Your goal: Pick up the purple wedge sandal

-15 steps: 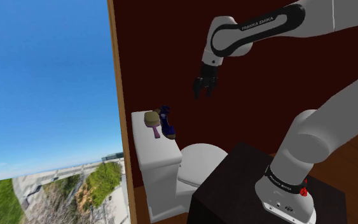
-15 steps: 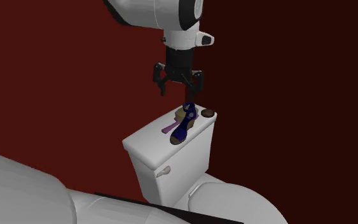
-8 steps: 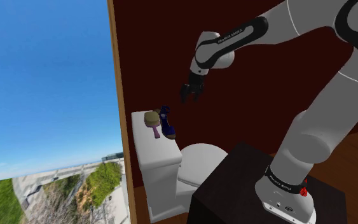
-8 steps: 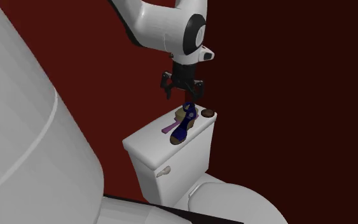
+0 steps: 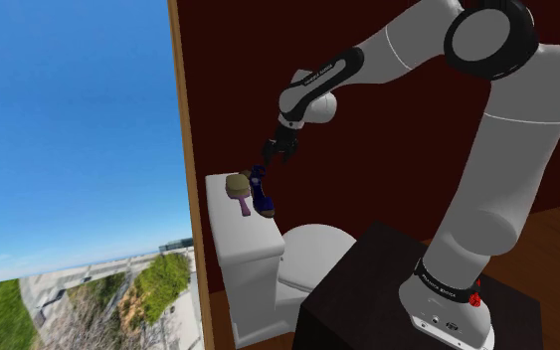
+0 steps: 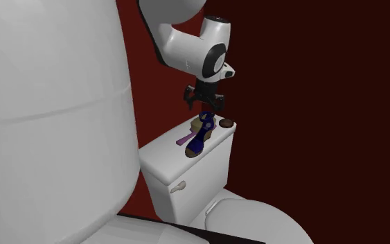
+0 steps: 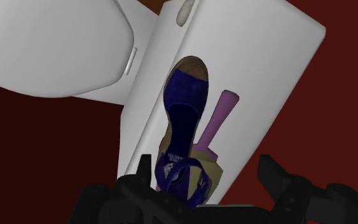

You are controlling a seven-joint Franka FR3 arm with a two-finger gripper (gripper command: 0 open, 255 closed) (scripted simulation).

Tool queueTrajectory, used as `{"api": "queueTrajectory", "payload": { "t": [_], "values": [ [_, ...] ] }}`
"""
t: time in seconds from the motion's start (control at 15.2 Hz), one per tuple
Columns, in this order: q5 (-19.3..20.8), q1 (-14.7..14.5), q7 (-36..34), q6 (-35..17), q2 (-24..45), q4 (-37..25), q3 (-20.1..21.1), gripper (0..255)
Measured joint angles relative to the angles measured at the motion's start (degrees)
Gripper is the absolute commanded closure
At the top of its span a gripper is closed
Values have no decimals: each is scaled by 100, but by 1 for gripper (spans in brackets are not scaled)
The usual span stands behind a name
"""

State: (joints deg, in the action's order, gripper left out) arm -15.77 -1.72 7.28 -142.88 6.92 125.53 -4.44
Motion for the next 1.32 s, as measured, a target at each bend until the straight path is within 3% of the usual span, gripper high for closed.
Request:
{"api": "queueTrajectory", "payload": {
  "t": [0.33,0.79,0.86,1.32],
  "values": [
    [-403,88,306,-283,944,-844,107,0],
    [-666,180,594,-737,1390,-837,223,0],
    [-675,178,598,-762,1411,-834,229,255],
    [-680,173,595,-783,1428,-842,234,255]
  ]
}}
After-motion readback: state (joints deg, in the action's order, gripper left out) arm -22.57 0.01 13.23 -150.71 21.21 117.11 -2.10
